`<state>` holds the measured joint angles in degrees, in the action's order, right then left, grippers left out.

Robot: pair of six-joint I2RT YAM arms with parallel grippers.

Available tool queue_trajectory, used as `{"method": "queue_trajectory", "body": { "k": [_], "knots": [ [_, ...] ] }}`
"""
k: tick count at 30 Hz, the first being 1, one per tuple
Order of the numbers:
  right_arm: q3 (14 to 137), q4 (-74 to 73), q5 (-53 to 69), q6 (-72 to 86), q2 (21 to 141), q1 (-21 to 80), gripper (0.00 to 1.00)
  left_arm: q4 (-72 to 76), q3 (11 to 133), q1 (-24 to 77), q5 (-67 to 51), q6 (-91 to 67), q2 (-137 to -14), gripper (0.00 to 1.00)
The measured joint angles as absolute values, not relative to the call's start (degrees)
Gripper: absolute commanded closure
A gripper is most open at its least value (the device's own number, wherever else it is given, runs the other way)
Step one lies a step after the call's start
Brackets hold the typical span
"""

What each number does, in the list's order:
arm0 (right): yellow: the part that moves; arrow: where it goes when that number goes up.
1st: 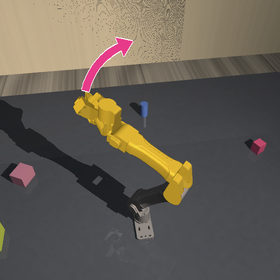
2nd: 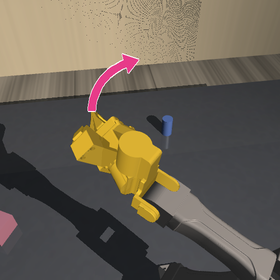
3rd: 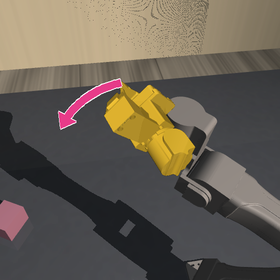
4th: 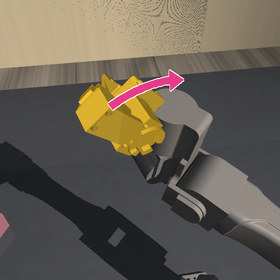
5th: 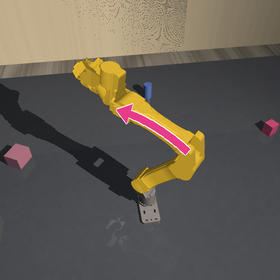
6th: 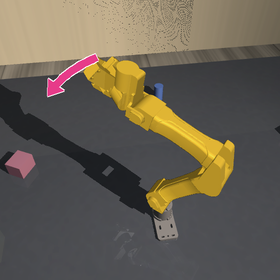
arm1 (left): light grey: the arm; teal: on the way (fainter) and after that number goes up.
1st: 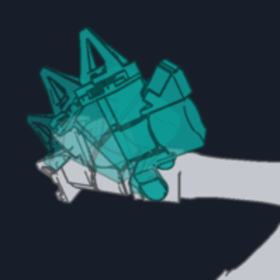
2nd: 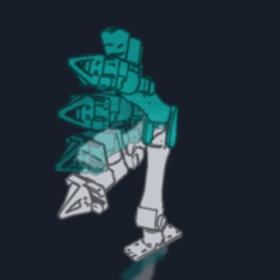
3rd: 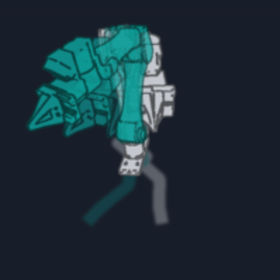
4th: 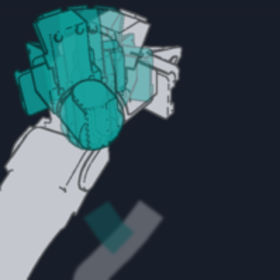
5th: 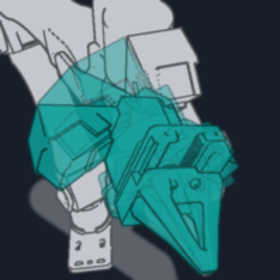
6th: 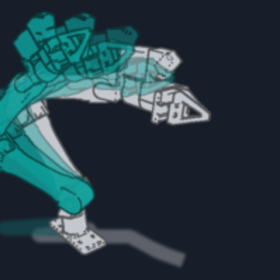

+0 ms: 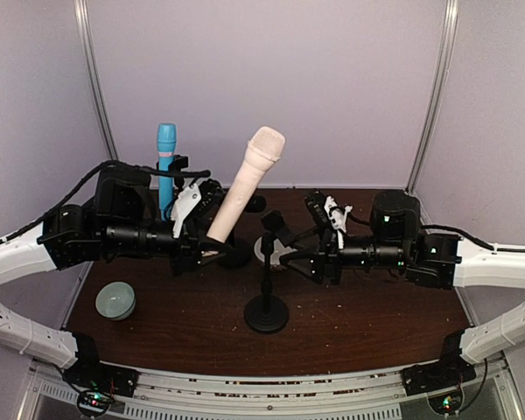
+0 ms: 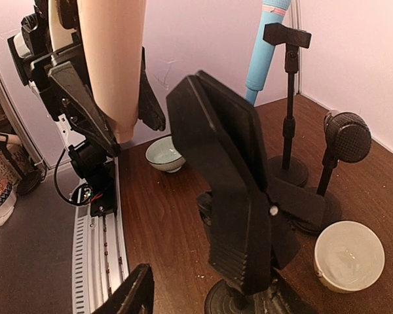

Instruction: Attach the microphones to the stand

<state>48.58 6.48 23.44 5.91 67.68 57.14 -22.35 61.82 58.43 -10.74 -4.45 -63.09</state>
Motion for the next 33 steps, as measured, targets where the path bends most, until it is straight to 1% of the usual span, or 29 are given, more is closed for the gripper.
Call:
{"method": "queue_trajectory", "body": {
  "k": [7, 15, 21, 25, 33],
  "knots": [
    [48.38, 4.54, 20.21, 5.1, 66.54, 57.14, 0.46, -22.35, 61.49, 58.43, -10.85, -4.49, -62.78, 1.0],
    [51.57, -3.14, 10.7, 3.31, 65.28, 57.84, 0.38, -22.35, 61.49, 58.43, -10.94, -4.49, -62.78, 1.0],
    [55.24, -4.91, 2.07, 1.39, 64.66, 62.3, 0.35, -22.28, 60.75, 58.43, -10.9, -4.47, -62.15, 1.0],
    [59.27, -4.91, -1.85, 0.01, 66.13, 64.99, 0.34, -22.33, 59.88, 58.43, -10.83, -4.47, -61.28, 1.0],
    [65.8, -5.56, -8.99, -2.11, 72.75, 67.55, 0.35, -21.98, 56.93, 58.43, -9.98, -4.47, -57.12, 1.0]
  ]
}}
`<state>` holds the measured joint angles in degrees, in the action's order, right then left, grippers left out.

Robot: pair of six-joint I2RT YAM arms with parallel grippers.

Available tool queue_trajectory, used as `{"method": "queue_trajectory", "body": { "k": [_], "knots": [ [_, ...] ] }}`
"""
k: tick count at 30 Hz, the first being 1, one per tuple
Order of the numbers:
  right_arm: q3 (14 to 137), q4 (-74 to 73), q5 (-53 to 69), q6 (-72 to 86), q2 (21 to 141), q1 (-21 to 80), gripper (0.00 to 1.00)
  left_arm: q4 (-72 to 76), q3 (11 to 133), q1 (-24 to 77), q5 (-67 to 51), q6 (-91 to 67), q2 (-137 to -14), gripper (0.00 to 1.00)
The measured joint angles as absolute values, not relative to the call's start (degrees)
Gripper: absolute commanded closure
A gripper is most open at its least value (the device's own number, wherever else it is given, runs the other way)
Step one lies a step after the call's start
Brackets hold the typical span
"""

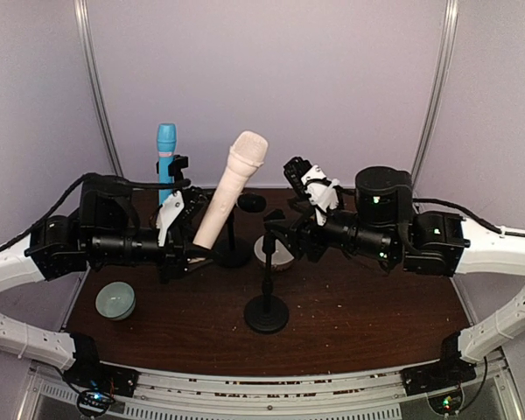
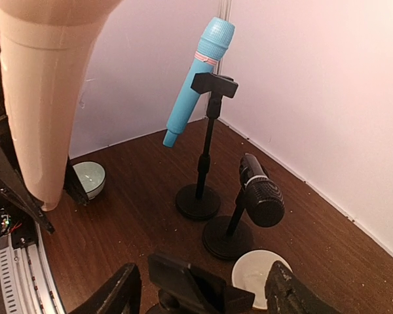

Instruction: Attach the microphones to the stand

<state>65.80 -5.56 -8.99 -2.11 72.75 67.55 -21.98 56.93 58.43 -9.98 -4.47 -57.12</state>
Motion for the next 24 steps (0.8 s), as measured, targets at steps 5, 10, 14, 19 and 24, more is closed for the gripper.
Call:
{"method": "queue_trajectory", "body": {
  "k": [5, 10, 14, 19, 24],
  "knots": [
    [70.63, -7.25, -12.08, -3.79, 77.36, 69.19, 0.47, -21.87, 55.59, 58.43, -9.19, -4.47, -55.13, 1.0],
    [73.67, -9.82, -15.35, -6.13, 80.05, 71.11, 0.68, -21.37, 54.35, 58.43, -8.32, -4.47, -53.54, 1.0],
    [76.27, -12.21, -17.72, -9.02, 81.45, 72.79, 0.8, -20.32, 52.71, 58.43, -7.64, -4.49, -52.25, 1.0],
    [79.37, -14.76, -21.3, -13.8, 83.74, 75.18, 0.82, -19.7, 51.7, 58.43, -7.46, -4.71, -51.72, 1.0],
    [81.36, -17.12, -24.75, -19.05, 85.19, 77.17, 0.82, -19.29, 51.51, 58.43, -7.46, -5.06, -51.44, 1.0]
  ]
}}
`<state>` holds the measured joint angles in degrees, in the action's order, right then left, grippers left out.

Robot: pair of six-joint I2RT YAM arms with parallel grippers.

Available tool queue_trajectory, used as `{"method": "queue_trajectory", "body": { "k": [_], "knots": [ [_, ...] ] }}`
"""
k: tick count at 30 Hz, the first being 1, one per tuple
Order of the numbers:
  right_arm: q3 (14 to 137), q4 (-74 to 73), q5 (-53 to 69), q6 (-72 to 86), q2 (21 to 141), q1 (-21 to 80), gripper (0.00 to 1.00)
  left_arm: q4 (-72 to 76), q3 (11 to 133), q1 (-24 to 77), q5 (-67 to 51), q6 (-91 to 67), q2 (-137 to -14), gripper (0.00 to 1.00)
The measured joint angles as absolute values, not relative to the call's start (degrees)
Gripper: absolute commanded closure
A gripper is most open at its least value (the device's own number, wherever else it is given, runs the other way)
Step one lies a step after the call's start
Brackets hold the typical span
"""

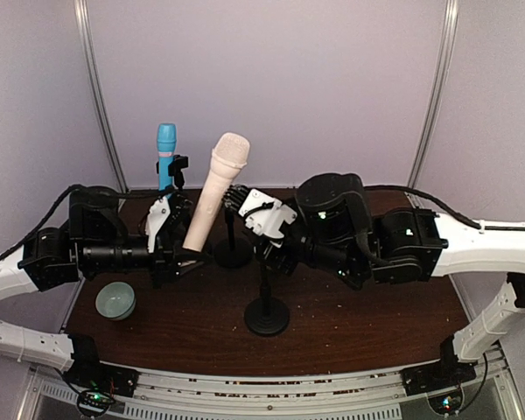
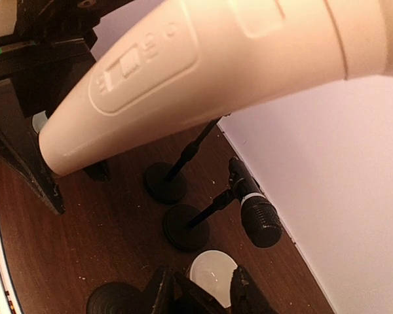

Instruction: Attach the microphones to the stand

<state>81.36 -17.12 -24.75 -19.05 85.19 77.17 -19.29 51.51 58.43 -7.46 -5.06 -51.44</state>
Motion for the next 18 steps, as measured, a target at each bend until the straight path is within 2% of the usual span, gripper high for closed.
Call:
{"method": "queue_trajectory", "body": {
  "k": [10, 13, 15, 18],
  "knots": [
    [88.88, -28.12, -27.22, -28.21, 88.79, 79.29, 0.81, -18.5, 51.0, 58.43, -7.57, -5.74, -51.24, 1.0],
    [90.26, -31.07, -27.05, -29.04, 89.01, 79.29, 0.77, -17.85, 51.0, 58.43, -7.68, -5.89, -51.33, 1.0],
    [90.72, -32.21, -26.87, -29.41, 89.01, 79.26, 0.71, -17.69, 51.0, 58.43, -7.7, -5.93, -51.35, 1.0],
    [91.37, -33.61, -26.28, -29.71, 89.03, 79.26, 0.51, -17.58, 51.0, 58.43, -7.7, -5.93, -51.37, 1.0]
  ]
}}
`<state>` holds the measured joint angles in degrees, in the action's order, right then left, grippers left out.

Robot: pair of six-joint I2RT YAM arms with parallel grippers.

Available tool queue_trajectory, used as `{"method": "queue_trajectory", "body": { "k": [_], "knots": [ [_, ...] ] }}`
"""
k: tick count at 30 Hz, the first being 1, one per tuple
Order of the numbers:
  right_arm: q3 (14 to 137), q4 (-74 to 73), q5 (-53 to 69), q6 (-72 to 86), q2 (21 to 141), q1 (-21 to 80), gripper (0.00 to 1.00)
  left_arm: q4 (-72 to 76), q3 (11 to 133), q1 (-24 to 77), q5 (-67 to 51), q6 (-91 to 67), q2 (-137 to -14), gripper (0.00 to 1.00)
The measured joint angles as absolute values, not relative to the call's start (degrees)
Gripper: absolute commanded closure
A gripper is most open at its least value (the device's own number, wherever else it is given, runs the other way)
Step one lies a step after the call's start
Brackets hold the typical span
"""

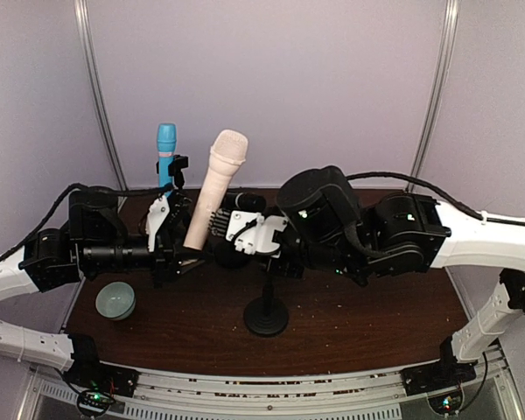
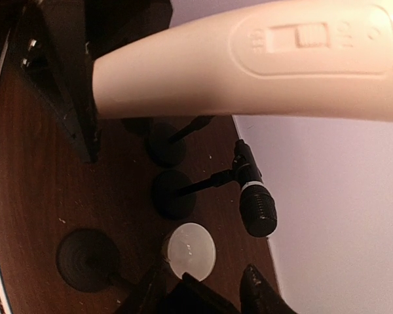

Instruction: Attach the microphones to the stand

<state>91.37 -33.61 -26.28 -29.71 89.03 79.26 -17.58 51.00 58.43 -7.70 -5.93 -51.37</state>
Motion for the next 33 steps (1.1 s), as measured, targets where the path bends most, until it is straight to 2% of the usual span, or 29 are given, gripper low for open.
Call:
{"method": "queue_trajectory", "body": {
  "k": [4, 7, 13, 18, 23, 28, 33],
  "knots": [
    [91.53, -36.73, -25.17, -29.58, 89.03, 78.85, 0.3, -17.61, 51.0, 58.43, -7.68, -5.96, -51.35, 1.0],
    [91.22, -37.71, -22.44, -28.18, 88.12, 78.0, 0.22, -17.63, 51.0, 58.43, -7.62, -5.96, -51.27, 1.0],
    [87.77, -36.97, -11.38, -25.32, 79.5, 72.84, 0.2, -17.74, 51.0, 58.43, -7.46, -5.91, -51.22, 1.0],
    [78.98, -31.57, 0.75, -22.94, 70.37, 65.1, 0.22, -17.89, 51.0, 58.43, -7.49, -5.91, -51.59, 1.0],
    [72.71, -26.96, 9.91, -19.16, 69.58, 59.31, 0.23, -18.0, 51.03, 58.43, -7.66, -5.91, -52.9, 1.0],
    [70.78, -24.16, 13.52, -16.43, 71.53, 59.86, 0.21, -18.0, 51.29, 58.43, -7.81, -5.91, -54.43, 1.0],
    [71.22, -21.58, 6.68, -16.23, 72.03, 65.23, 0.22, -18.02, 51.33, 58.43, -7.79, -5.91, -55.0, 1.0]
  ]
}}
